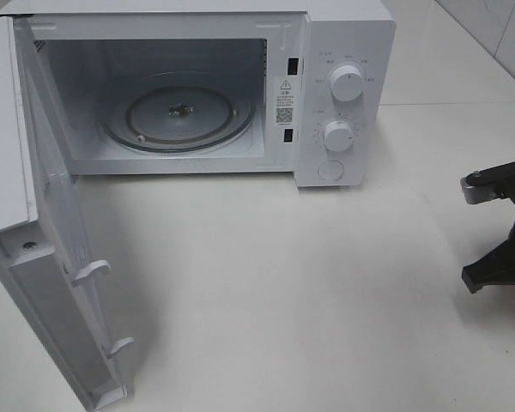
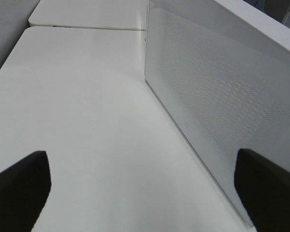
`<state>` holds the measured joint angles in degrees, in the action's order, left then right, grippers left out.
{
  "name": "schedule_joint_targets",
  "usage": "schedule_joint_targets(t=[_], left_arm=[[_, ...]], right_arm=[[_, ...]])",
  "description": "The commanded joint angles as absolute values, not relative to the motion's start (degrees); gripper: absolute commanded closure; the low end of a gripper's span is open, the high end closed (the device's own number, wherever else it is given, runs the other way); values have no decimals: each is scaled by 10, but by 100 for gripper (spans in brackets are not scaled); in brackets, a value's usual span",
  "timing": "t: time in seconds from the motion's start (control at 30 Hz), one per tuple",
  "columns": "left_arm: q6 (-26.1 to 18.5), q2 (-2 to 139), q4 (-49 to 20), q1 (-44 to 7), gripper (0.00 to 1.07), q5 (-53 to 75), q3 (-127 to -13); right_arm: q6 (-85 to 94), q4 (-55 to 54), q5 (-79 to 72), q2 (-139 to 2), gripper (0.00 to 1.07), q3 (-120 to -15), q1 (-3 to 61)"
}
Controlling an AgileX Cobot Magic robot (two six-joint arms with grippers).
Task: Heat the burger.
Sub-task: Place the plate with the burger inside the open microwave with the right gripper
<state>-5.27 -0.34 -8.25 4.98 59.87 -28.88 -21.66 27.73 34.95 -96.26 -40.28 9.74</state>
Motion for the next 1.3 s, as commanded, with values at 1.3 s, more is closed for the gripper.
schedule_joint_targets(t=[1.3], left_arm=[[-50,-15,-85,48,9,594,-289]], right_arm=[[-335,413,540,-922,107,-372,335]])
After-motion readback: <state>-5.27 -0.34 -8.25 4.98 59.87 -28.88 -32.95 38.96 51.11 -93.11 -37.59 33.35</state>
